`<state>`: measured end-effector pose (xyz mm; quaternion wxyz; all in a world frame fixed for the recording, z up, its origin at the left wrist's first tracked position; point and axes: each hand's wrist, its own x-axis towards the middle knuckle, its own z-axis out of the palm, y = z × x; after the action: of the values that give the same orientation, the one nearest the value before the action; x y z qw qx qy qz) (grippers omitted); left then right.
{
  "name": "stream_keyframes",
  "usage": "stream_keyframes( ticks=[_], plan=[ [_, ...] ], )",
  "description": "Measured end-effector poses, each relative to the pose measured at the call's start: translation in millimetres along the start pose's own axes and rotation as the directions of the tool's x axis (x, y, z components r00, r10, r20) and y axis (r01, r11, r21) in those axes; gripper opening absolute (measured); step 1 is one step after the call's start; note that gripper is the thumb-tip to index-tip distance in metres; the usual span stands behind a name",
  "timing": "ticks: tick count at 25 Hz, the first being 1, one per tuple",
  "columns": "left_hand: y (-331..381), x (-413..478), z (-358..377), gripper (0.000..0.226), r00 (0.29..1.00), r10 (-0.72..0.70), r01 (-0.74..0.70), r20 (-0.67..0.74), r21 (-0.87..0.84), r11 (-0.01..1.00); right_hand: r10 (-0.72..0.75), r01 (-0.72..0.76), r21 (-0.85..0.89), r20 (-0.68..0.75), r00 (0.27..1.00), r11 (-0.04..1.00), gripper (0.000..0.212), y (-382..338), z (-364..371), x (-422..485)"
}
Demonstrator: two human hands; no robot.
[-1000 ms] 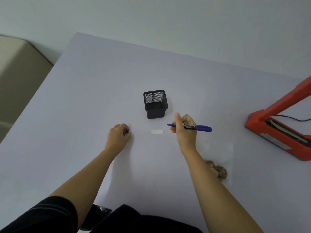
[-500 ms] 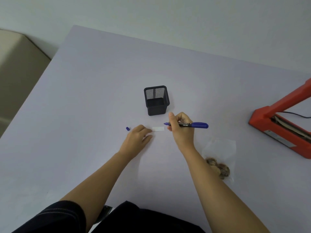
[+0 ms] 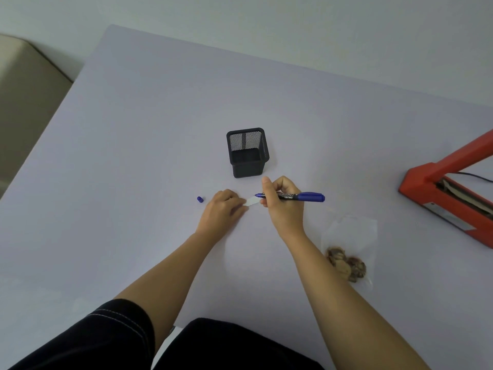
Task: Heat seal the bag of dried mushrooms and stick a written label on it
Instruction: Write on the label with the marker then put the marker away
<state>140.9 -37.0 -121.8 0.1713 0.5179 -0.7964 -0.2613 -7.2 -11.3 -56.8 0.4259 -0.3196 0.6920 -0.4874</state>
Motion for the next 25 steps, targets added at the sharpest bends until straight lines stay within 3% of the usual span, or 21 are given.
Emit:
stream_keyframes(
  ticks=[3,11,18,25],
  plan=[
    [-2,-2,-3,0.028,0.994,0.107,-0.106,-0.001,0.065,0.992,0.005,-0.005,-0.002,0.008,1.0,1.0,0.033,2,2,0],
    [1,-3,-5,0.036,0.995,0.104,-0.103,0.013,-0.028,0.994,-0.077,0.077,-0.048,0.008,0.997,0.996,0.034,17,7,3],
    [-3,-18,8,0.035,0.981,-0.06,0.045,-0.187,-0.085,0.995,-0.171,0.173,-0.139,0.026,0.985,0.975,0.045,50,22,15],
    [-8,-30,28,0.019,0.95,-0.054,0.039,-0.307,-0.054,0.998,-0.231,0.231,-0.147,0.016,0.973,0.962,0.047,70,24,22]
  ],
)
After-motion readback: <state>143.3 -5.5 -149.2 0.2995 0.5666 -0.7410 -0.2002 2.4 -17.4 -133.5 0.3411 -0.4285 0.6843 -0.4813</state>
